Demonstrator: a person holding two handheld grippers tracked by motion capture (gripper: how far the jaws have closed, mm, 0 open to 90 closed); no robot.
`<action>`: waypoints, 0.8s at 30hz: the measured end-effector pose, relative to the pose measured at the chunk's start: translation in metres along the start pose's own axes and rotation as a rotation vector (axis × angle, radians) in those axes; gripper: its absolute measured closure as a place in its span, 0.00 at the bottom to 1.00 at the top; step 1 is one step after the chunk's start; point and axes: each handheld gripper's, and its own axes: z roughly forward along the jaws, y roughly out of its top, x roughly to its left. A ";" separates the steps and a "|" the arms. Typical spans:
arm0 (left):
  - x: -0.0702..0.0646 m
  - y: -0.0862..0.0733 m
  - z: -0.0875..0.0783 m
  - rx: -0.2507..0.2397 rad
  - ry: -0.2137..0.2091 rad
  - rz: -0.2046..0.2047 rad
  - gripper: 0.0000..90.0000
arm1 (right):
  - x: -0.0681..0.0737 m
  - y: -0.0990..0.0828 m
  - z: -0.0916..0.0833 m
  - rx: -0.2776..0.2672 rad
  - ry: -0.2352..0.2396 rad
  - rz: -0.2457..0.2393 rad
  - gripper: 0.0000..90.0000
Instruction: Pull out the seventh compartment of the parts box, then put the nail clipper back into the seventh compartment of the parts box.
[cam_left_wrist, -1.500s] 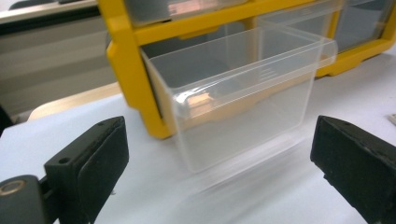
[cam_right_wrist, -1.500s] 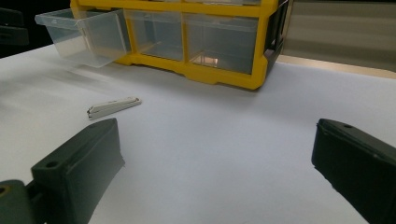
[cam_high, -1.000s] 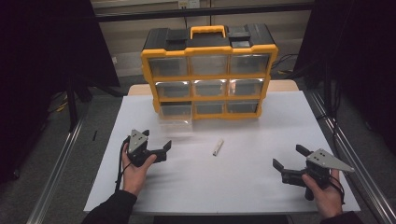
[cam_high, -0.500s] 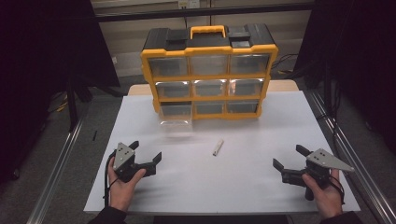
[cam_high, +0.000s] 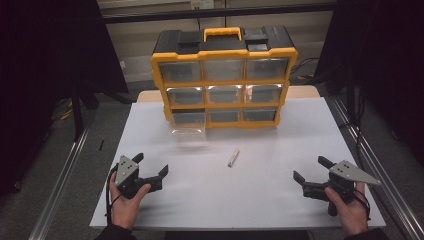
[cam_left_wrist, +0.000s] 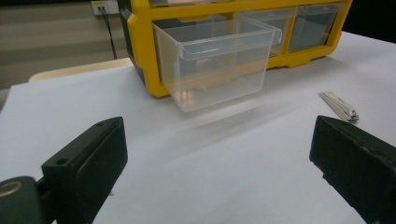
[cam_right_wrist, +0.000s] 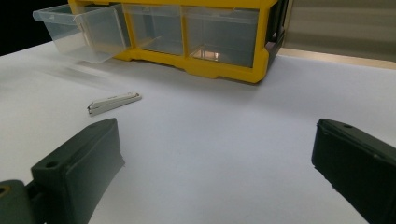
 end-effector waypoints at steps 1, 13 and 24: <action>0.000 0.001 0.000 0.008 -0.015 0.000 0.05 | 0.000 0.000 0.000 0.000 0.001 0.000 0.02; -0.006 0.003 0.005 0.070 -0.105 0.002 0.07 | 0.001 0.001 0.002 -0.002 -0.002 -0.005 0.02; -0.010 0.006 0.014 0.133 -0.183 0.030 0.07 | 0.001 0.001 0.002 -0.001 0.002 -0.009 0.02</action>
